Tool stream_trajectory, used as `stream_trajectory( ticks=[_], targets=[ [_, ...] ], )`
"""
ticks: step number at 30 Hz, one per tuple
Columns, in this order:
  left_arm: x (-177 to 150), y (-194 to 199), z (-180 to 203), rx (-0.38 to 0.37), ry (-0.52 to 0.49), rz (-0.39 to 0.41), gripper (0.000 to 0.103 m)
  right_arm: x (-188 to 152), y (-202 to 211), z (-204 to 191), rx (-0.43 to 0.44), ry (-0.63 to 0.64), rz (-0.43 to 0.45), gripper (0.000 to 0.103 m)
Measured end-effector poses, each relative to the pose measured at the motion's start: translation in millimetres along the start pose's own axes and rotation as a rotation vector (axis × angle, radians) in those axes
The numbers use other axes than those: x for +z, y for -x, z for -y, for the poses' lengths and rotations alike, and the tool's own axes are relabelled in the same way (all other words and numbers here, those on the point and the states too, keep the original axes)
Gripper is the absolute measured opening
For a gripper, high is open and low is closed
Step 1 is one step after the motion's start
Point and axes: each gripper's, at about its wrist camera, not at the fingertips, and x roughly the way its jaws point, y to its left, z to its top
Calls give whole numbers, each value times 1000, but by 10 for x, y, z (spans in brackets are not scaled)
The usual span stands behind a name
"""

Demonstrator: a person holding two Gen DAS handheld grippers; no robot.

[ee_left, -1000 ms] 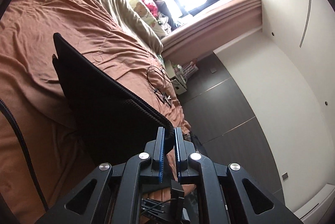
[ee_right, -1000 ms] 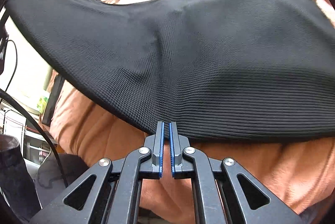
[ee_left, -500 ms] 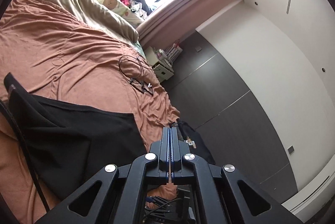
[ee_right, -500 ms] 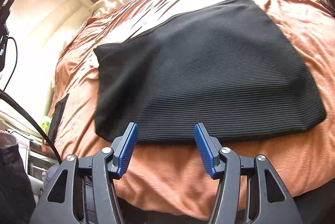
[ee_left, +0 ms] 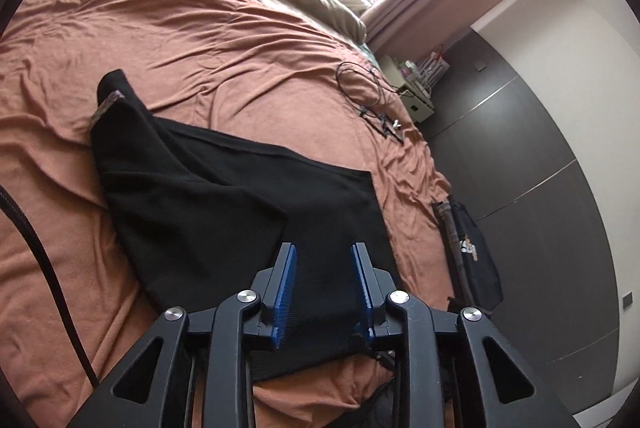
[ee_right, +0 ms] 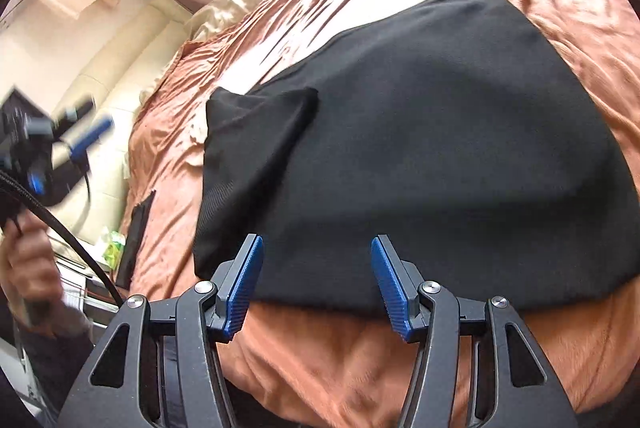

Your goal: Fold small clothes

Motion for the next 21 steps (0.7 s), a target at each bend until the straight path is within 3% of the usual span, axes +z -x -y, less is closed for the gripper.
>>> stream_trajectory(
  ticks=[7, 17, 21],
  targets=[
    [-158, 54, -562, 155, 122, 49, 34, 331, -427, -28, 32, -10, -61, 50],
    [-309, -206, -1019, 200, 212, 17, 34, 678, -890, -168, -38, -6, -123, 45],
    [-367, -343, -1123, 181, 229, -27, 34, 755, -1039, -190, -59, -10, -131, 39]
  ],
)
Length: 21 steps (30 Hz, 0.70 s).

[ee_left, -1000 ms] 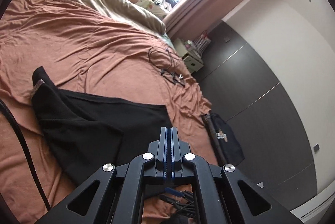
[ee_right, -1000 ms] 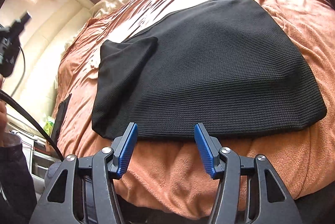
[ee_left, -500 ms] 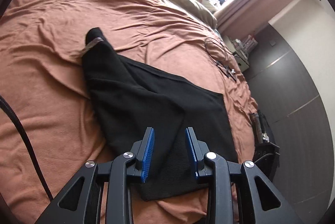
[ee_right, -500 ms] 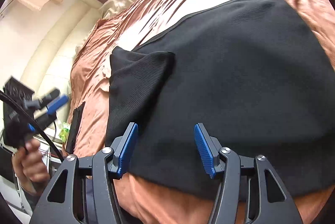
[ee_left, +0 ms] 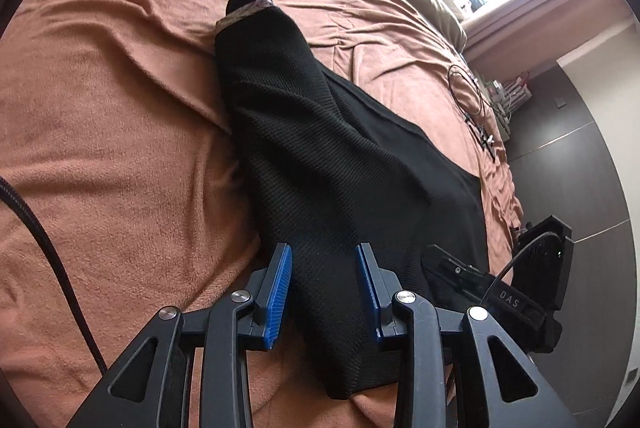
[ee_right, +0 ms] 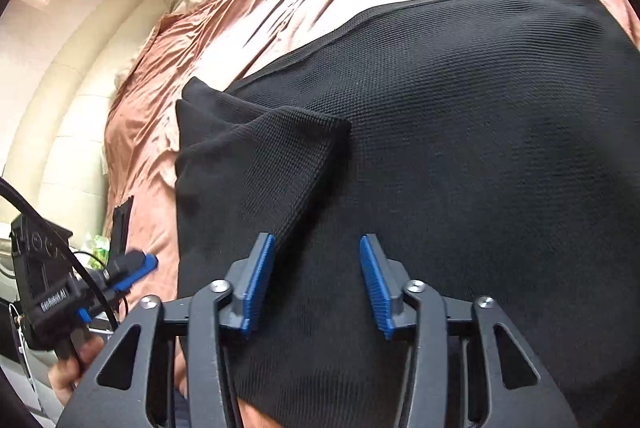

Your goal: Fold small clothes

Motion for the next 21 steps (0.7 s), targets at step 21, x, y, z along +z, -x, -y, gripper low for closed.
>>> stream_trajectory(
  ticks=[21],
  targets=[
    [-71, -232, -248, -3, 84, -92, 33, 398, -285, -41, -10, -11, 4, 1]
  ],
)
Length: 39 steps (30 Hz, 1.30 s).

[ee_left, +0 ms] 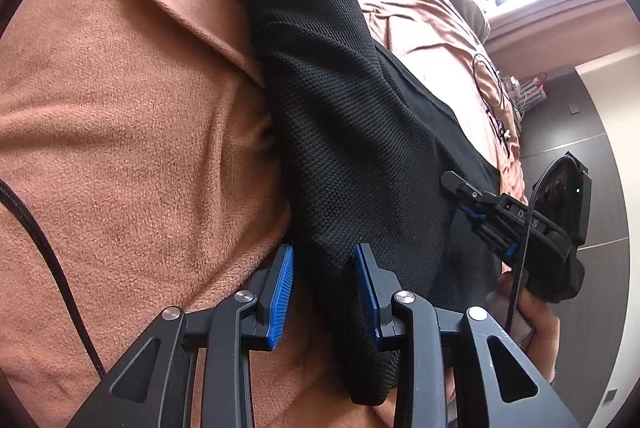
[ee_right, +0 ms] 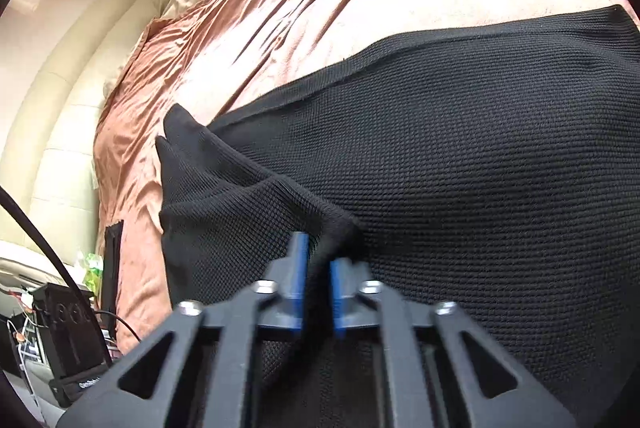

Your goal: Fold small clothes

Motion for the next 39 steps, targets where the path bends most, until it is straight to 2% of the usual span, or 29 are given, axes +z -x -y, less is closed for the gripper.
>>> stream_trajectory(
  ticks=[5, 12, 23, 39],
  targets=[
    [-22, -22, 6, -44, 2, -8, 33, -95, 331, -103, -8, 46, 80, 0],
    [-42, -17, 168, -52, -77, 0, 33, -394, 853, -128, 6, 84, 156, 0],
    [-138, -115, 375, -51, -167, -36, 33, -893, 1408, 323, -48, 0, 229, 0],
    [-317, -378, 737, 21, -319, -82, 33, -1656, 2089, 868, -86, -129, 318, 0]
  ],
)
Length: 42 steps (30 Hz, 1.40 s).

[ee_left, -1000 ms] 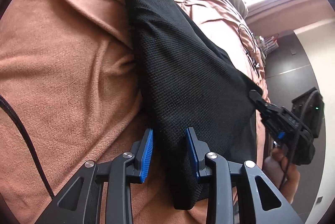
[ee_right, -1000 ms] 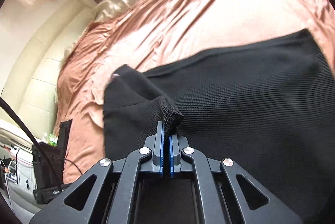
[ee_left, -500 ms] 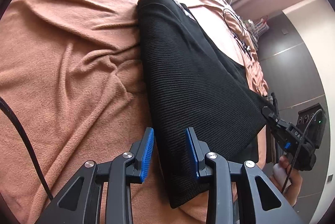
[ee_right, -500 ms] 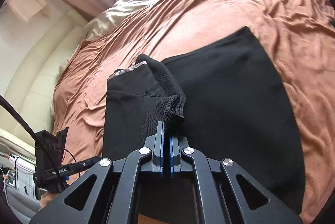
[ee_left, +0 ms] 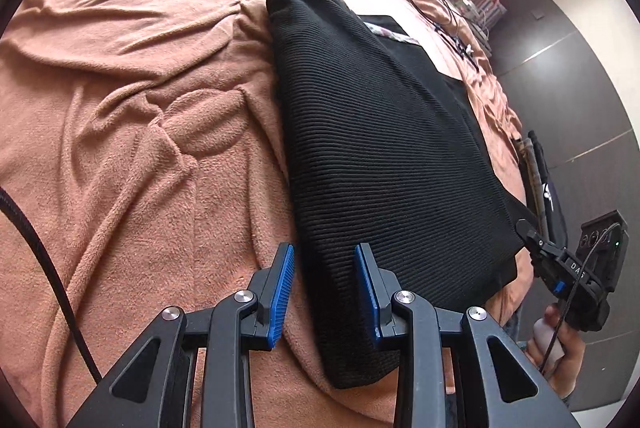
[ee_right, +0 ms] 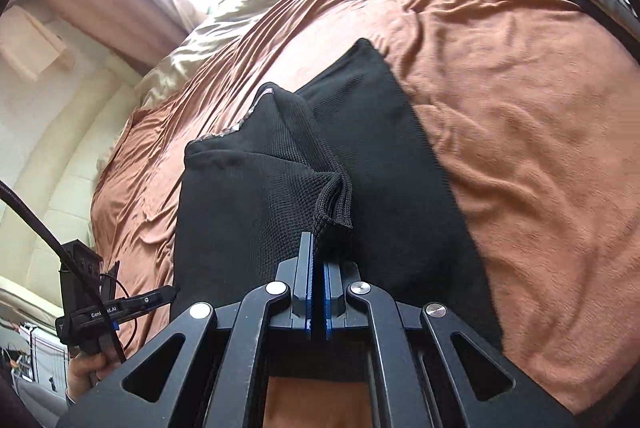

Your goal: Fold small clothes

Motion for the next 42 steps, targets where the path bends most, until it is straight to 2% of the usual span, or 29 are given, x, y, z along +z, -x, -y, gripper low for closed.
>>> stream_trajectory(
  ticks=[4, 8, 12, 23, 27, 30, 35, 38, 42],
  targets=[
    [-12, -24, 93, -12, -39, -6, 33, -104, 225, 136, -20, -22, 31, 0],
    [-51, -127, 243, 11, -91, -27, 33, -246, 395, 207, -34, -31, 49, 0],
    [-85, -178, 296, 45, -120, -37, 33, -379, 447, 286, -38, -51, 31, 0],
    [-136, -269, 322, 62, -135, -75, 33, -485, 569, 350, -55, -84, 26, 0],
    [-148, -275, 339, 68, -141, -74, 33, -463, 525, 366, -50, -94, -21, 2],
    [-134, -274, 332, 61, -129, -71, 33, -417, 519, 396, -37, -96, -50, 7],
    [-108, -217, 319, 42, -126, -55, 33, -310, 624, 442, 18, -85, -37, 34],
    [-60, -206, 315, 41, -129, -57, 34, -201, 667, 452, 25, -57, -37, 39],
    [57, -213, 341, 61, -141, -66, 34, 28, 651, 453, 3, -19, -32, 40]
  ],
)
